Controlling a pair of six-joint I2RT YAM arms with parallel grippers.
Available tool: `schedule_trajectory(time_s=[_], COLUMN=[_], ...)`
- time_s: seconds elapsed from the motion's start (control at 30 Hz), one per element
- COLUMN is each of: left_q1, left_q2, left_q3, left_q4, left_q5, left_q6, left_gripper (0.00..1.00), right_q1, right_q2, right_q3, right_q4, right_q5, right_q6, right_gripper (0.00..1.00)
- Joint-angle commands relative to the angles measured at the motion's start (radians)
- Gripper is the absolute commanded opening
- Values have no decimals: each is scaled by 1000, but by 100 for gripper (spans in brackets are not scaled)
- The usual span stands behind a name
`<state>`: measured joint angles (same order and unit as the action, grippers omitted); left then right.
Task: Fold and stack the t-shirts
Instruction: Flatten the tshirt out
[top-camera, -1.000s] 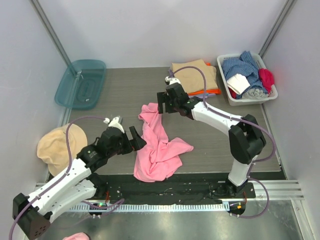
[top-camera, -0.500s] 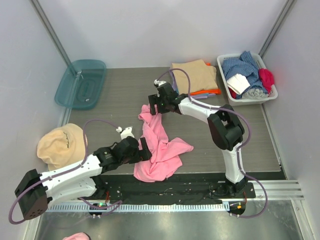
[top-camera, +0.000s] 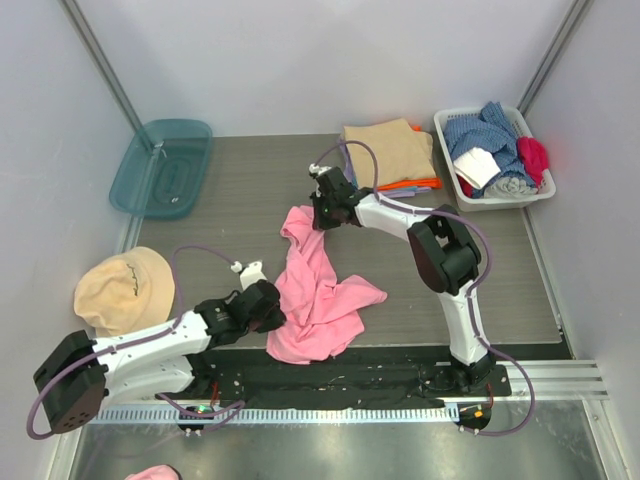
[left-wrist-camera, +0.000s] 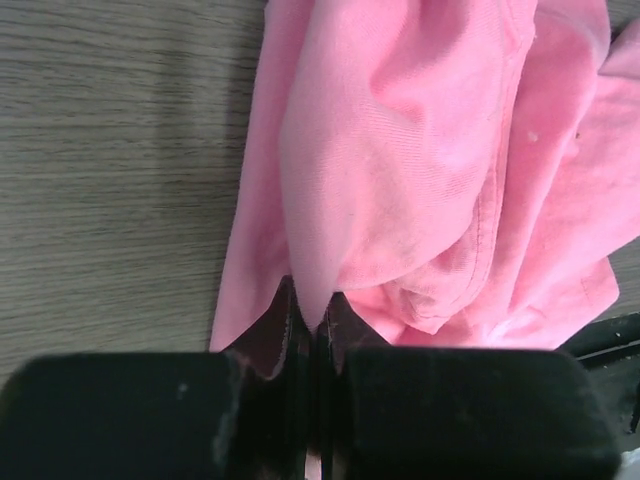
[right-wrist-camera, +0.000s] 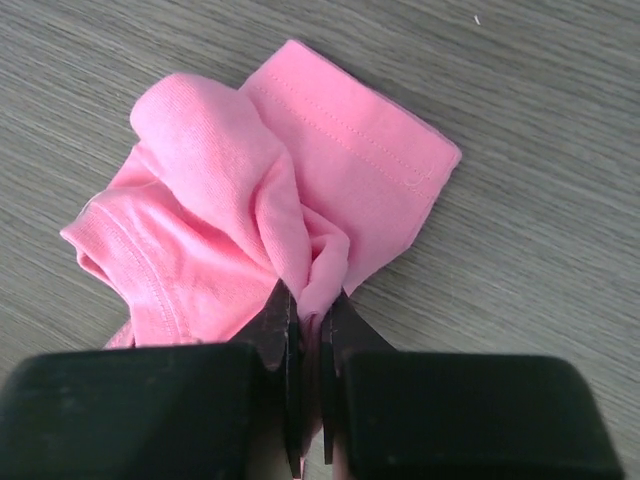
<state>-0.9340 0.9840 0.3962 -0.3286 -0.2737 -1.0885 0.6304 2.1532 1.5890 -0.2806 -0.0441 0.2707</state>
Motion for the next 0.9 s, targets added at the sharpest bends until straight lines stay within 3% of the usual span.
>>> schedule_trajectory(time_s=[0.0, 0.23, 0.5, 0.7, 0.87], left_q1=[-3, 9, 29, 38, 110], left_q2=[-34, -100, -77, -56, -21], left_q3=[71, 453, 794, 923, 894], left_q4=[-53, -393, -544, -589, -483], left_q5=[-84, -307, -470, -553, -541], left_q6=[42, 225, 404, 542, 702], left_gripper=[0, 0, 0, 0, 0], right_q1=[-11, -11, -12, -11, -11], right_q2=[-137, -467, -832, -1047, -1138], right_q3=[-24, -135, -208, -256, -343], right_q4=[0, -95, -298, -466, -592], right_q5=[74, 242, 309, 336, 334], right_q6=[-14, 18, 56, 123, 219], right_gripper=[1, 1, 1, 1, 1])
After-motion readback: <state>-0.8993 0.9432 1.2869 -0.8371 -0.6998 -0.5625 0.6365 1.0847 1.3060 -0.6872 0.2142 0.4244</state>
